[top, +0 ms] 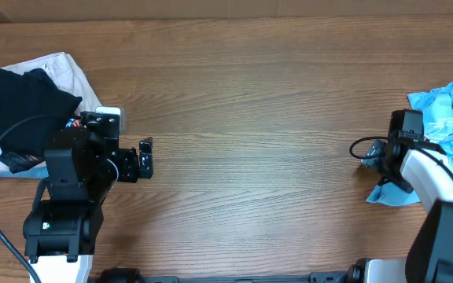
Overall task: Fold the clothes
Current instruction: 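Grasp the crumpled light-blue T-shirt with the right gripper, then drag the blue T-shirt leftward to the table center with right gripper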
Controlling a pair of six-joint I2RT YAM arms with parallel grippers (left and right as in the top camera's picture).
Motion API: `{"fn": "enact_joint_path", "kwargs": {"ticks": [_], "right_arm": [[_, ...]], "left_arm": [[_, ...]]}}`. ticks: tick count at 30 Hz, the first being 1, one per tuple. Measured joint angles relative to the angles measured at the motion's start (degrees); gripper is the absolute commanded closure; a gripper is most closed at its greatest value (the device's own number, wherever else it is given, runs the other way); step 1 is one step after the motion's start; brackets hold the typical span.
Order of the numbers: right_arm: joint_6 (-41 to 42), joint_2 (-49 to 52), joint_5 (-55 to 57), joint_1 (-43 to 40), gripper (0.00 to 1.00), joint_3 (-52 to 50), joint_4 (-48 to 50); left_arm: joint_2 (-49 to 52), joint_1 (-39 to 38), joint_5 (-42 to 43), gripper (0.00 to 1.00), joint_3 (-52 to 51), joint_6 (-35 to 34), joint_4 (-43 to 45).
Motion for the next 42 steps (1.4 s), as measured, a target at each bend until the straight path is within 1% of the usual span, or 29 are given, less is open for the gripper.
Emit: {"fn": "enact_joint_path", "kwargs": {"ticks": [1,3,4,5,6,8,9,10,13,15,16,18,19,20,22,25,26,27,28,29,31,32,35,39,42], "right_arm": [[0.59,1.57,-0.04,-0.59,0.14,0.0,0.02],[1.62,3.34,-0.17,-1.79,0.27,0.44,0.09],[2.1,3.8,-0.07,-2.29,0.36,0.59,0.55],[2.36,4.24,-0.28,-2.89,0.53,1.05,0.66],[2.71,4.96,-0.44,-3.56,0.61,1.4,0.96],[3.37,5.42,-1.22,-3.96,0.67,1.68,1.29],[2.93,5.6,-3.37,-3.91,0.72,1.88,1.31],[2.75,5.62,-4.48,-3.93,0.72,1.99,1.27],[-1.42,5.62,-12.24,-3.65,0.71,2.82,0.5],[-6.34,5.6,-22.93,-1.36,0.71,3.89,-0.09],[-7.85,5.55,-26.47,0.09,0.71,4.48,-0.81],[-10.29,5.49,-32.63,3.45,0.71,6.64,-2.56],[-12.11,5.18,-38.25,7.67,0.71,10.4,-2.8],[-12.74,5.11,-40.37,10.29,0.71,13.29,-2.8],[-13.55,5.03,-43.19,15.13,0.72,18.84,-0.33],[-14.4,4.68,-46.1,22.6,0.72,26.73,5.97],[-14.23,4.46,-46.6,26.32,0.53,30.1,10.62],[-14.12,4.26,-46.95,27.74,0.31,31.39,11.87],[-12.41,3.08,-45.0,31.1,0.3,33.46,16.55],[-11.74,2.73,-43.34,31.74,0.17,33.73,17.73],[-11.3,2.43,-40.33,32.35,0.02,34.32,16.5],[-11.37,2.36,-38.88,32.33,0.0,34.47,14.6],[-10.73,2.36,-33.4,30.82,0.0,34.49,5.53],[-10.32,2.36,-26.49,25.86,0.0,34.42,-4.57],[-10.29,2.36,-23.37,21.55,0.0,34.42,-10.38]], "left_arm": [[0.0,0.0,0.02,0.0,0.0,-0.15,-0.02],[0.0,0.0,0.02,0.0,0.0,-0.57,-0.02],[0.0,0.0,0.02,0.0,0.0,-0.76,0.0],[0.0,0.0,0.02,0.01,0.0,-0.85,-0.02],[0.0,0.0,0.02,0.0,0.0,-1.01,-0.02],[0.0,0.0,0.02,0.0,0.0,-1.16,0.0],[0.0,0.0,0.02,0.0,0.0,-1.16,0.02],[0.0,0.0,0.02,0.0,0.0,-1.18,0.09],[0.0,0.0,0.02,0.0,0.0,-1.2,0.63],[0.0,0.0,0.02,0.0,0.0,-1.22,0.9],[0.0,0.0,0.02,0.0,0.0,-1.22,1.03],[0.0,0.0,0.02,0.0,0.0,-1.44,1.33],[0.0,0.0,0.02,0.0,0.0,-1.62,1.53],[0.0,0.0,0.02,0.0,0.0,-1.64,1.62],[0.0,0.04,0.02,0.0,0.0,-1.68,1.86],[0.0,0.07,0.02,0.0,0.0,-2.08,2.19],[0.02,0.04,0.04,0.0,0.0,-2.23,2.23],[0.04,0.04,0.04,0.0,0.0,-2.25,2.27],[0.28,0.04,0.04,0.0,0.02,-2.27,2.36],[0.48,0.04,0.04,0.0,0.02,-2.27,2.36],[1.18,0.04,0.04,0.0,0.04,-2.27,2.36],[1.49,0.04,0.04,0.0,0.04,-2.27,2.38],[2.19,0.04,0.33,0.0,0.04,-2.69,2.34],[3.06,0.04,3.54,0.0,0.07,-3.13,2.56],[5.18,-0.17,6.71,0.0,0.11,-5.33,3.34]]}}
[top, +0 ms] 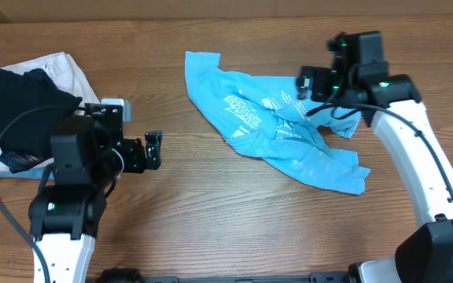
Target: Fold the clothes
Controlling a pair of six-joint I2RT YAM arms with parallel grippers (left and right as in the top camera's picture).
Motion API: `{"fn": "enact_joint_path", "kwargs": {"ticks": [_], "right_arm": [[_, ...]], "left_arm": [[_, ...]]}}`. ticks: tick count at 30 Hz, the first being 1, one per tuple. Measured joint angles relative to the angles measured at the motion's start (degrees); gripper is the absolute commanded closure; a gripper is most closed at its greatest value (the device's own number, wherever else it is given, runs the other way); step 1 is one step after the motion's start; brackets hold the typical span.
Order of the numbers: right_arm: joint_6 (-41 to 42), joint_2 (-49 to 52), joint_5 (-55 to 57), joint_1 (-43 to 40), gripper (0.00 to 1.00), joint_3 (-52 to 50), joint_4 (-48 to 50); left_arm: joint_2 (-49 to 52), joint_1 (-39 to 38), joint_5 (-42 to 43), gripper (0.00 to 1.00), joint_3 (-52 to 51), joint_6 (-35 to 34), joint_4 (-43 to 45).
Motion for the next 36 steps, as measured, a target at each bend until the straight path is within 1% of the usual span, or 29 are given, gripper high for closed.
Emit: {"fn": "enact_joint_path", "kwargs": {"ticks": [1,4,8,11,13,14,15,16,17,21,25,26,27,29,31,32,33,34,36], "right_arm": [[0.0,0.0,0.59,-1.42,0.0,0.0,-1.6],[0.02,0.0,1.64,-5.09,0.0,0.0,-4.92],[0.98,0.0,2.23,-10.4,0.0,0.0,-8.59],[1.92,-0.02,2.16,-14.58,0.0,0.0,-10.25],[2.51,-0.11,2.1,-18.21,0.0,0.0,-11.32],[2.62,-0.13,1.81,-19.54,0.0,0.02,-11.41],[2.75,-0.26,1.62,-20.39,0.0,0.0,-12.02],[2.82,-0.37,1.46,-20.96,0.0,0.0,-12.44],[2.86,-0.5,1.25,-21.77,0.0,0.0,-12.66],[2.99,-0.57,0.81,-22.01,0.0,0.0,-12.9],[2.99,-0.57,0.57,-22.01,0.0,0.0,-13.03],[2.99,-0.57,0.52,-22.01,0.0,0.0,-13.03],[2.99,-0.57,0.46,-22.01,0.0,0.0,-13.0],[2.99,-0.57,0.31,-21.99,0.0,0.0,-12.98],[2.99,-0.57,0.24,-21.99,0.0,0.0,-12.94],[3.04,-0.57,0.26,-22.01,0.0,0.0,-12.98],[2.99,-0.57,0.26,-21.99,0.0,0.0,-12.98],[3.02,-0.57,0.24,-21.99,0.0,0.0,-13.09],[2.99,-0.57,0.24,-21.99,0.0,0.0,-13.4]], "left_arm": [[0.76,-0.35,0.48,0.0,0.0,-0.46,0.15],[5.2,-4.76,2.32,0.0,0.09,-3.32,2.71],[12.24,-14.27,3.87,0.0,0.2,-7.15,8.35],[18.18,-21.57,4.33,0.0,0.26,-10.86,14.38],[23.76,-26.45,4.72,0.0,0.46,-13.97,19.89],[25.92,-27.96,4.79,0.0,0.44,-15.17,21.62],[28.55,-29.97,4.76,0.0,0.44,-16.63,25.9],[30.6,-31.23,4.83,0.01,0.63,-17.57,28.55],[33.57,-33.03,4.66,0.01,0.76,-19.06,33.05],[44.04,-38.84,2.89,0.03,0.98,-24.06,43.17],[51.21,-40.72,0.2,0.05,0.96,-26.51,47.71],[51.71,-40.76,-0.07,0.07,0.96,-26.97,47.76],[52.7,-40.79,-0.74,0.11,0.96,-27.58,48.15],[53.44,-40.76,-1.44,0.23,0.96,-28.63,48.59],[53.44,-40.76,-2.1,0.42,0.96,-29.46,48.63],[53.44,-40.76,-2.29,0.54,0.96,-29.79,48.54],[53.44,-40.74,-2.54,0.73,0.98,-30.21,48.54],[53.44,-40.74,-2.78,0.87,0.98,-30.25,48.48],[53.44,-40.74,-3.28,0.96,0.98,-30.36,48.33]]}}
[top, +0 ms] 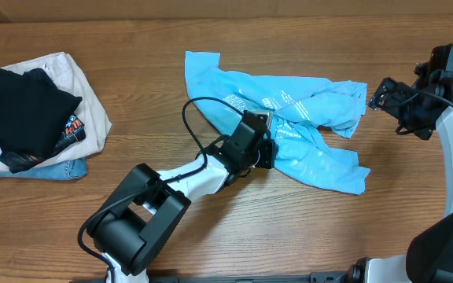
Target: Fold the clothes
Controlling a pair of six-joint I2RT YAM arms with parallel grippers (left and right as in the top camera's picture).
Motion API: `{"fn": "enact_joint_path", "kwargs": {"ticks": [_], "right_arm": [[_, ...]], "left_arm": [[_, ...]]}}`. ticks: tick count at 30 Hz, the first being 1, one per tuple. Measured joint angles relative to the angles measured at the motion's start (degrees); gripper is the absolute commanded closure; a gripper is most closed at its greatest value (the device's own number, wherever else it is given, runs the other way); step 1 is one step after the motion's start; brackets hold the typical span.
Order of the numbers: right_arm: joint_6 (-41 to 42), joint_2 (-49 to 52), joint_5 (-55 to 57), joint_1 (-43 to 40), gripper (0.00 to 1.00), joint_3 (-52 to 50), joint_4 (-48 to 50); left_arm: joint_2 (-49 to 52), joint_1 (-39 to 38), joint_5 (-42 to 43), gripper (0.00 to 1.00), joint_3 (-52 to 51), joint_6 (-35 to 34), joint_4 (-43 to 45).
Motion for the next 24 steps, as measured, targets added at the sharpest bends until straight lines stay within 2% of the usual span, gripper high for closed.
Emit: {"fn": "enact_joint_path", "kwargs": {"ticks": [2,3,4,5,6,8,9,12,14,18,22,24], "right_arm": [[0.0,0.0,0.0,-0.02,0.0,0.0,-0.02],[0.0,0.0,0.0,-0.02,0.0,0.0,0.0],[-0.02,0.0,0.02,-0.02,0.0,0.0,-0.02],[0.0,0.0,0.0,-0.02,0.0,0.0,0.0],[0.0,0.0,0.0,-0.02,0.0,0.0,0.0],[-0.02,0.0,0.0,-0.02,0.0,0.0,-0.02],[-0.02,0.0,0.0,-0.02,0.0,0.0,0.0],[-0.02,0.0,0.02,0.0,0.0,0.0,-0.02],[0.0,0.0,-0.02,-0.02,0.0,0.0,-0.02],[0.0,0.0,0.02,-0.02,0.0,0.0,-0.02],[0.0,0.0,0.02,-0.02,0.0,0.0,-0.04],[-0.02,0.0,0.0,-0.02,0.0,0.0,-0.07]], "left_arm": [[0.0,0.11,-0.44,0.96,-0.02,-0.35,-0.13],[0.0,0.13,-0.55,0.86,0.0,-0.61,-0.22],[0.0,0.15,-0.7,0.54,0.0,-0.94,-0.35],[0.0,0.26,-0.72,0.41,-0.02,-1.09,-0.5],[0.0,0.35,-0.74,0.4,0.0,-1.81,-0.72],[0.0,0.5,-0.92,0.25,0.0,-2.89,-1.6],[0.0,0.52,-0.92,0.21,0.0,-3.98,-2.19],[-0.15,0.39,-0.92,0.15,0.96,-7.48,-4.0],[-0.28,0.37,-2.01,0.18,1.53,-10.78,-5.18],[-0.39,0.39,-4.61,0.59,1.55,-14.73,-6.32],[-0.22,0.5,-7.28,0.79,1.44,-16.63,-7.56],[-0.17,0.74,-8.68,0.83,1.44,-17.46,-8.07]]}}
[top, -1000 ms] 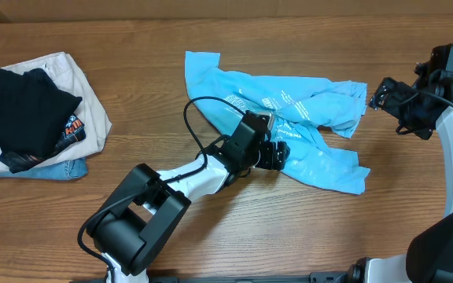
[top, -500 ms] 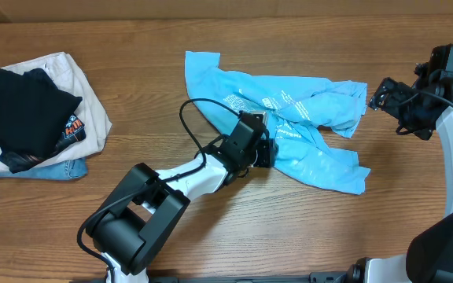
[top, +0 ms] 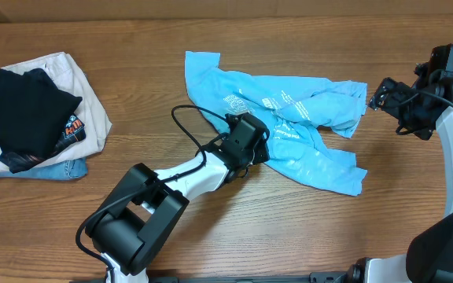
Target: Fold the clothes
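Observation:
A light blue T-shirt (top: 289, 118) with white print lies crumpled across the middle of the table. My left arm reaches in from the bottom edge, and my left gripper (top: 259, 148) sits on the shirt's lower left edge. The wrist body covers its fingers, so their hold is hidden. My right gripper (top: 378, 93) hovers just right of the shirt's upper right end, apart from the cloth, fingers spread and holding nothing.
A pile of clothes (top: 30, 110) sits at the far left: a black garment on top of a white one and a blue one. The left arm's black cable (top: 181, 126) loops over the table beside the shirt.
My left gripper has shifted a little up and to the left on the shirt's lower edge, and the cloth near it moved slightly. The right arm has not moved.
First the blue shirt lay bunched at the far right by my right gripper, with the left arm at rest by the pile. Then the right gripper held it spread across the middle. Then it had let go and stood to the right, with the left gripper on the shirt.

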Controlling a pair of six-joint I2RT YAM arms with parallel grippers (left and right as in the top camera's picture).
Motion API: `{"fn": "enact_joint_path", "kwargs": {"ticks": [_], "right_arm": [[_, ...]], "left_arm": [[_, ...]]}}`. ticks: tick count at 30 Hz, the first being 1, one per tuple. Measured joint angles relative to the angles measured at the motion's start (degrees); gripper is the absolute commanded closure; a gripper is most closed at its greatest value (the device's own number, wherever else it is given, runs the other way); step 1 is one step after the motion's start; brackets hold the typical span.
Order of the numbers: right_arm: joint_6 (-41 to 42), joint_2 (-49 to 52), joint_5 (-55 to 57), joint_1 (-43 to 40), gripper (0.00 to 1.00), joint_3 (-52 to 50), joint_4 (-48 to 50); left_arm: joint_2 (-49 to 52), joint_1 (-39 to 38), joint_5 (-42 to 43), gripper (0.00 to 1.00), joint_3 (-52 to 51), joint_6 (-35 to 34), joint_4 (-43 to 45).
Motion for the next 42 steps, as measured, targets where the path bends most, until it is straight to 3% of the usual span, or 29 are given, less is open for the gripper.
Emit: {"fn": "enact_joint_path", "kwargs": {"ticks": [4,10,17,19,23,28,32,34,39,42], "right_arm": [[0.02,0.0,0.0,0.0,0.0,0.0,-0.24],[0.0,0.0,0.0,0.0,0.0,0.0,-0.31],[-0.02,0.0,0.0,0.0,0.0,0.0,-0.31],[0.0,0.0,0.0,0.02,0.0,0.0,-0.37],[0.02,0.0,-0.02,0.0,0.0,0.0,-0.37],[0.0,0.0,0.0,0.0,0.0,0.0,-0.39],[0.02,0.0,-0.02,0.0,0.0,0.0,-0.48],[-0.02,0.0,0.0,0.0,0.0,0.0,-0.55],[0.02,0.0,0.0,0.02,0.0,0.0,-0.76],[0.0,0.0,-0.02,0.0,0.0,0.0,-0.74]], "left_arm": [[0.0,2.56,-2.36,0.83,0.0,-0.76,-1.42],[-0.07,12.24,-2.75,0.82,1.22,-1.31,-5.35],[-0.02,23.98,-3.58,0.79,5.44,5.14,-13.81],[0.07,28.02,-3.89,0.67,8.9,8.94,-18.08],[0.07,33.51,-3.41,0.2,17.14,15.04,-28.63],[-0.35,35.41,4.92,0.0,28.74,19.85,-47.12],[-1.27,31.65,13.68,0.0,30.53,20.44,-61.37],[-1.36,28.28,17.49,0.0,28.57,18.71,-63.1],[-1.46,19.98,25.92,0.03,16.22,12.66,-53.07],[-1.46,15.15,27.96,0.11,9.6,7.43,-45.72]]}}
